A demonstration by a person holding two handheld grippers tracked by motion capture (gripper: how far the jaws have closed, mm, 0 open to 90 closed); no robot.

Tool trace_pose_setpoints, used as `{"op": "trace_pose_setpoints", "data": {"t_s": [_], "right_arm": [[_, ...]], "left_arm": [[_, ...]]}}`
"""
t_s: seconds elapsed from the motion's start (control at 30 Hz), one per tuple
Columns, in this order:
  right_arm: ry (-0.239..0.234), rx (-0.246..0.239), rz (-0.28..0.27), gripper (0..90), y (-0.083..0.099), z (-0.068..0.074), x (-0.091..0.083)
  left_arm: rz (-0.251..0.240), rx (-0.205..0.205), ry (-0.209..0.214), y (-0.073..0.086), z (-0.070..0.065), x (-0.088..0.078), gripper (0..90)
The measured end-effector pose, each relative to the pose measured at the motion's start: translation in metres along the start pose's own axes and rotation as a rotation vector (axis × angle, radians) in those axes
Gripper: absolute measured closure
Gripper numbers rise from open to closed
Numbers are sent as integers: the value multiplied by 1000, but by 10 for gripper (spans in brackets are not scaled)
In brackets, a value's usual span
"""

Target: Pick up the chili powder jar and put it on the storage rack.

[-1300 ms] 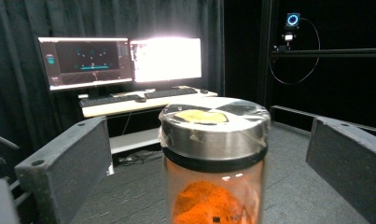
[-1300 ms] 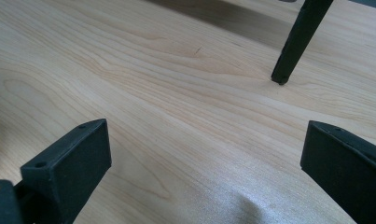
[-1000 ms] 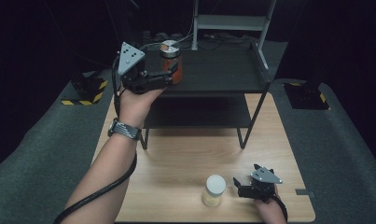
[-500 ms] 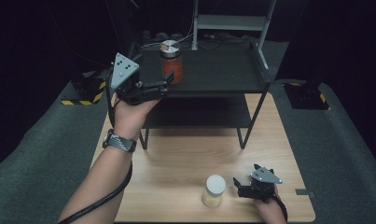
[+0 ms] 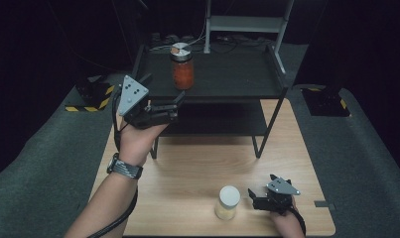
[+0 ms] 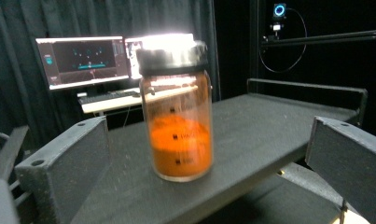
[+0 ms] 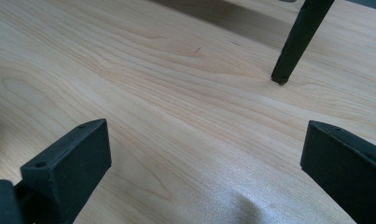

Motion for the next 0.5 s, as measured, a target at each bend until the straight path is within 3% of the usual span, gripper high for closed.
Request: {"op": "trace_pose_setpoints", "data": {"t_s": [0.5], "right_arm": [[1,-1,3,12,0,0,0]], "left_arm": [[64,-4,-4,42,-5,-13,3]]}}
Point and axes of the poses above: each handheld gripper's, and its own axes: x roughly forward along the jaws, y roughly out of its underside, z roughly to its left, the point moved 8 cm from there along x, roughly forward along the jaws, and after that the axes turned 8 degrees about z, right-handed, at the moved point
